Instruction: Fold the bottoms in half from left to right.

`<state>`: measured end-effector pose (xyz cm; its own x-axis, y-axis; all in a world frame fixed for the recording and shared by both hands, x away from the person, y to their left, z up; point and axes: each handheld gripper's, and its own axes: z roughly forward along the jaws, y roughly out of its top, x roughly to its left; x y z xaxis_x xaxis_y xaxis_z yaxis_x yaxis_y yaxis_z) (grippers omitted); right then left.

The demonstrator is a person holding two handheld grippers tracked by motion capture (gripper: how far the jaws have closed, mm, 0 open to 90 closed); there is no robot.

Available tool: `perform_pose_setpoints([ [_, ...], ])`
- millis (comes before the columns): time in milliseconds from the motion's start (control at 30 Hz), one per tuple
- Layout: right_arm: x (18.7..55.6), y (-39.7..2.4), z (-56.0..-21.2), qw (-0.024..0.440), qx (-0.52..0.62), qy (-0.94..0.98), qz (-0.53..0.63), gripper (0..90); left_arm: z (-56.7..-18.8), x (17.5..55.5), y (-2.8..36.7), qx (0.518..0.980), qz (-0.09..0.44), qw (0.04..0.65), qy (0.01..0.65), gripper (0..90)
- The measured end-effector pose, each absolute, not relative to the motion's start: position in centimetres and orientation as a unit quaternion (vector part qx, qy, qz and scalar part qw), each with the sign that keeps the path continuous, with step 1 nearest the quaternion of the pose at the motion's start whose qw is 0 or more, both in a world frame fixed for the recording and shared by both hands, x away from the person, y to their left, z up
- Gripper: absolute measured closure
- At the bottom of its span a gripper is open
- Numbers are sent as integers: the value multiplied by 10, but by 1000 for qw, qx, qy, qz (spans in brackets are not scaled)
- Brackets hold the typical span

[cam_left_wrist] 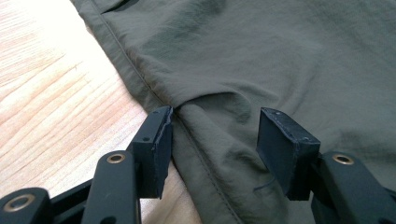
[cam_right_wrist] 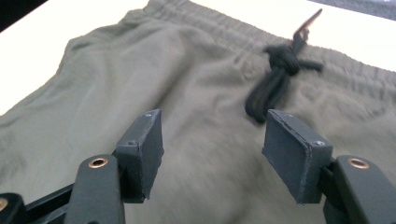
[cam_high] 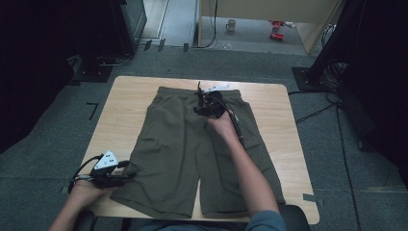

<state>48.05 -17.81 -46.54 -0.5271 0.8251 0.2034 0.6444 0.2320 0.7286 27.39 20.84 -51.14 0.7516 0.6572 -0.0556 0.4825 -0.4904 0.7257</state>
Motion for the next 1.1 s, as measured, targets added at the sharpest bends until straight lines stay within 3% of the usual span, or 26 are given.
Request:
perform_pose_setpoints([
  [500,502,-139,-462,124,456,786,399,381,-511,272,206,857,111,379,331,451],
  [1100,517,-89,-475,105,437,798,402,379,-511,272,205,854,107,380,338,447],
])
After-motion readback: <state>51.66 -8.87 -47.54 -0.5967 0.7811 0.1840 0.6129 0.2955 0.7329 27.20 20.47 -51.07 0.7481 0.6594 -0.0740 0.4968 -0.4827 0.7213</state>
